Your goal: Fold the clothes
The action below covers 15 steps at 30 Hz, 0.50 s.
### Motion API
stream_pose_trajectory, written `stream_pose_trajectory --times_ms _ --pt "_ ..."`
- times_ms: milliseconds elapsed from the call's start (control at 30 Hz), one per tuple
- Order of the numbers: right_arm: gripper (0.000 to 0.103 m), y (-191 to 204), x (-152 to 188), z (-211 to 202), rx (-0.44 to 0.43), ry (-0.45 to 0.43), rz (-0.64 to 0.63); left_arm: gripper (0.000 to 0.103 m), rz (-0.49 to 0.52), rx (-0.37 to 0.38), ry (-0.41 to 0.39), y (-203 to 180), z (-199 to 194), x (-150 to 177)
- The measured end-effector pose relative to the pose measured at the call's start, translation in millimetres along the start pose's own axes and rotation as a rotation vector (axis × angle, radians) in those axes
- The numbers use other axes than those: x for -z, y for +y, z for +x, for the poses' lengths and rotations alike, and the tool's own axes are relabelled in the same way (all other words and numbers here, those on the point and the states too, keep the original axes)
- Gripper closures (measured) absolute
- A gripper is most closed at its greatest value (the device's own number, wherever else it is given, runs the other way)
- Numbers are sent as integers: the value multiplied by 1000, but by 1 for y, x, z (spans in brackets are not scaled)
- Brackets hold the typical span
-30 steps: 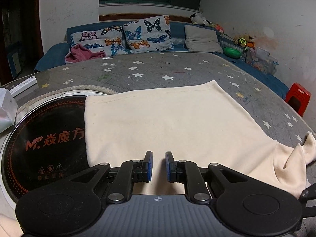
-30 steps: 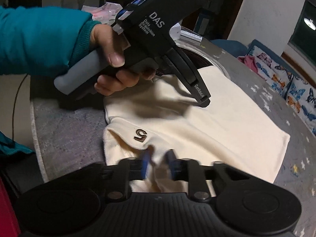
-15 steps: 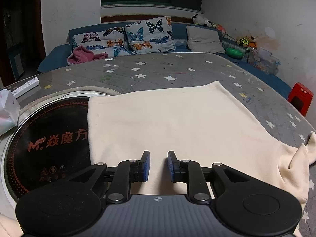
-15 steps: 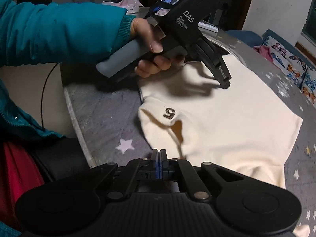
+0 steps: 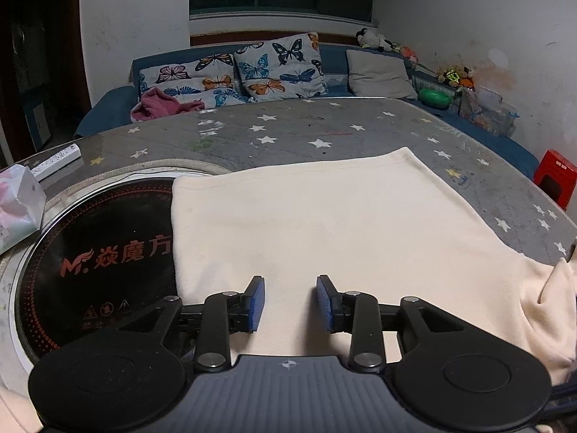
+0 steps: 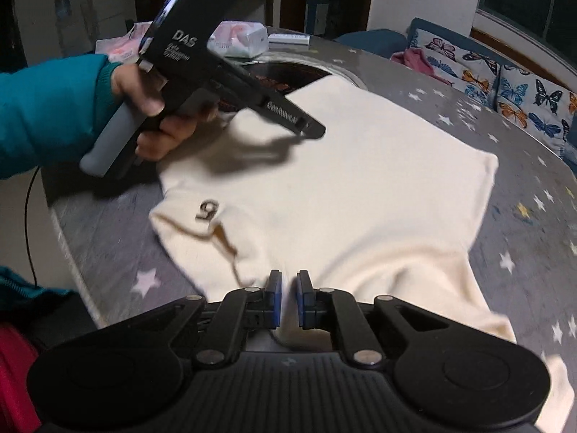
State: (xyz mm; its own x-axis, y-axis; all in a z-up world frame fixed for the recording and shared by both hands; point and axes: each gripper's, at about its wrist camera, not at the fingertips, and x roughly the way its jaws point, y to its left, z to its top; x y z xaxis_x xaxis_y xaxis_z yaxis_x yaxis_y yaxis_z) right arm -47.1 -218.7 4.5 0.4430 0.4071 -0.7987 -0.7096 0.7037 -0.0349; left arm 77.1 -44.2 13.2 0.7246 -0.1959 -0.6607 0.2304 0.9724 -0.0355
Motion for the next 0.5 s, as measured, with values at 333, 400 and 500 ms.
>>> stream_pose_trajectory --times_ms 333,400,500 --pt "91 -26 0 -28 118 -97 109 68 59 12 -51 -24 -24 -2" --pt "90 -35 4 -22 152 -89 147 68 82 51 -64 -37 -32 0" --pt "90 -43 12 -14 191 -64 185 68 121 113 -65 -59 -39 6"
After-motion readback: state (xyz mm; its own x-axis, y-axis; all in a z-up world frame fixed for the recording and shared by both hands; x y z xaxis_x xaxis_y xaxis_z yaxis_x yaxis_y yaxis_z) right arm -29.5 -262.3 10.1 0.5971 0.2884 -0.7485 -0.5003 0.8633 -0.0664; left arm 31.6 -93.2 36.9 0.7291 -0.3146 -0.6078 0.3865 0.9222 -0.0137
